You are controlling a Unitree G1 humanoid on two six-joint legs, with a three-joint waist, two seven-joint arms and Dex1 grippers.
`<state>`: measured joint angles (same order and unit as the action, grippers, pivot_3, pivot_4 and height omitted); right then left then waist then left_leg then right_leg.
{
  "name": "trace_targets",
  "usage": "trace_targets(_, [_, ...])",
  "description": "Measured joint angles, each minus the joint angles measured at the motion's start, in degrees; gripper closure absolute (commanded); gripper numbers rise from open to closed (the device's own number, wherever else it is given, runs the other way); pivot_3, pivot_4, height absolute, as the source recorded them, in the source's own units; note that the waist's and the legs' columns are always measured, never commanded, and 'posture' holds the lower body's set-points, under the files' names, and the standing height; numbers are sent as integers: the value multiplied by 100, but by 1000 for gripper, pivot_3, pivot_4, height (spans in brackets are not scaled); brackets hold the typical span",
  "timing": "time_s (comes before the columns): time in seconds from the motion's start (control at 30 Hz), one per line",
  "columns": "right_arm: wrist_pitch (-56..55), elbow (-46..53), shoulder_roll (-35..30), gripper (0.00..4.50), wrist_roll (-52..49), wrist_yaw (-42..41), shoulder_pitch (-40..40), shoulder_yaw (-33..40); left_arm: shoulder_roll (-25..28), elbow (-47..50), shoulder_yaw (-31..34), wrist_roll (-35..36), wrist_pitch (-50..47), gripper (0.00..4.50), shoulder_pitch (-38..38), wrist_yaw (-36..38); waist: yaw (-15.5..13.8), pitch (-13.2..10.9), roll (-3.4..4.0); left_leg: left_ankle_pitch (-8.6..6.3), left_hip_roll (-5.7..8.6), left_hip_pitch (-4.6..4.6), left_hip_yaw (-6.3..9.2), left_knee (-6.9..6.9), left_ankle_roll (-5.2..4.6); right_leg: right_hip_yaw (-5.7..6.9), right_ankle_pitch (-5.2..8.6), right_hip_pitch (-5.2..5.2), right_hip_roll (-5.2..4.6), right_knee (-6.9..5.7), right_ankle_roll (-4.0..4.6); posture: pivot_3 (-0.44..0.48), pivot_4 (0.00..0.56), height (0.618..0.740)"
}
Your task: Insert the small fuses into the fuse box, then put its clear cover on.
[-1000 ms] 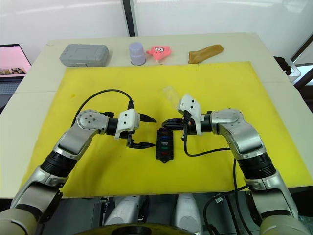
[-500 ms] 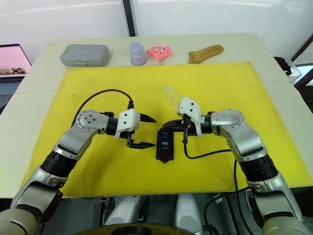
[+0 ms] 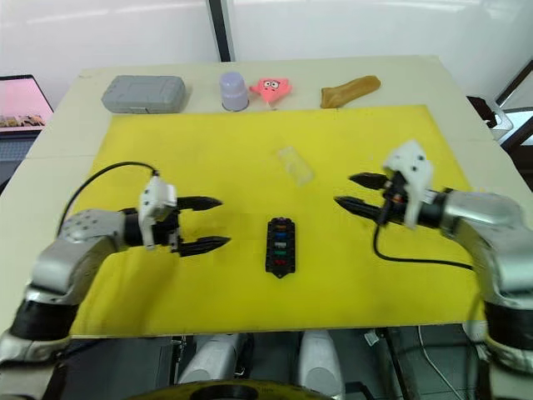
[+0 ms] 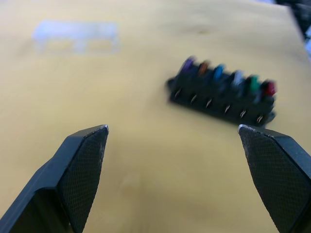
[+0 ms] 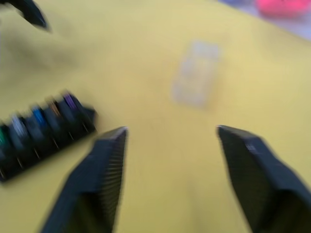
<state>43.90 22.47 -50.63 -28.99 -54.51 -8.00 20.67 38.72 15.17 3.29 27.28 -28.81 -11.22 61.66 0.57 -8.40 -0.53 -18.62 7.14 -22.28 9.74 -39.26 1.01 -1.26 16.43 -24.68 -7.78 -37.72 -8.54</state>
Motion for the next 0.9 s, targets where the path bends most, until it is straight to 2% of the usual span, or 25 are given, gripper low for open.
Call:
trace_targets(0.17, [82, 43, -167, 58, 14, 15, 1128, 1253, 594, -49, 1023, 211, -178, 0, 668, -103, -20, -1, 4, 0, 0, 9, -5, 5, 0, -3, 0, 9, 0, 5, 0, 0, 150, 740])
trace_targets(0.27, [66, 79, -159, 58, 10, 85, 1385, 1607, 559, -33, 1241, 236, -190, 0, 695, -346, -67, -1, 4, 0, -1, 26, -9, 5, -1, -4, 0, 31, -1, 16, 0, 0, 150, 740])
trace_targets(0.37, [54, 206, -66, 58, -13, 324, 1289, 1541, 255, 129, 1202, 387, -259, 0, 579, -690, -113, -1, 4, -1, -2, 33, -12, 5, -1, -6, 0, 36, -1, 17, 0, 0, 150, 740])
trace_targets(0.47, [151, 228, -6, 58, -77, 594, 853, 1089, -22, 447, 1035, 464, -395, 0, 465, -1048, -121, 0, 3, -1, -3, 35, -16, 5, -1, -9, 0, 37, -1, 17, 0, 0, 150, 740])
trace_targets(0.63, [629, 278, 582, 58, -32, 1501, -663, -443, -1085, 895, 509, 585, -597, 0, 224, -2041, -99, 0, 2, -1, -9, 42, -23, 12, 0, -12, 0, 35, 1, 15, 0, 0, 150, 740])
trace_targets(0.77, [1083, -354, 1468, 58, 355, 2355, -1825, -1536, -1406, 1084, 210, 503, -625, 0, 192, -2584, -78, 0, 1, 0, -8, 44, -24, 12, 0, -12, 0, 34, 1, 15, 0, 0, 150, 740])
trace_targets(0.9, [1204, -1065, 2354, 58, 785, 3044, -2504, -2277, -1441, 1273, -52, 364, -575, 0, 173, -2762, -82, 0, 2, 0, -5, 42, -22, 13, 0, -11, 0, 32, 0, 13, 1, 0, 150, 740])
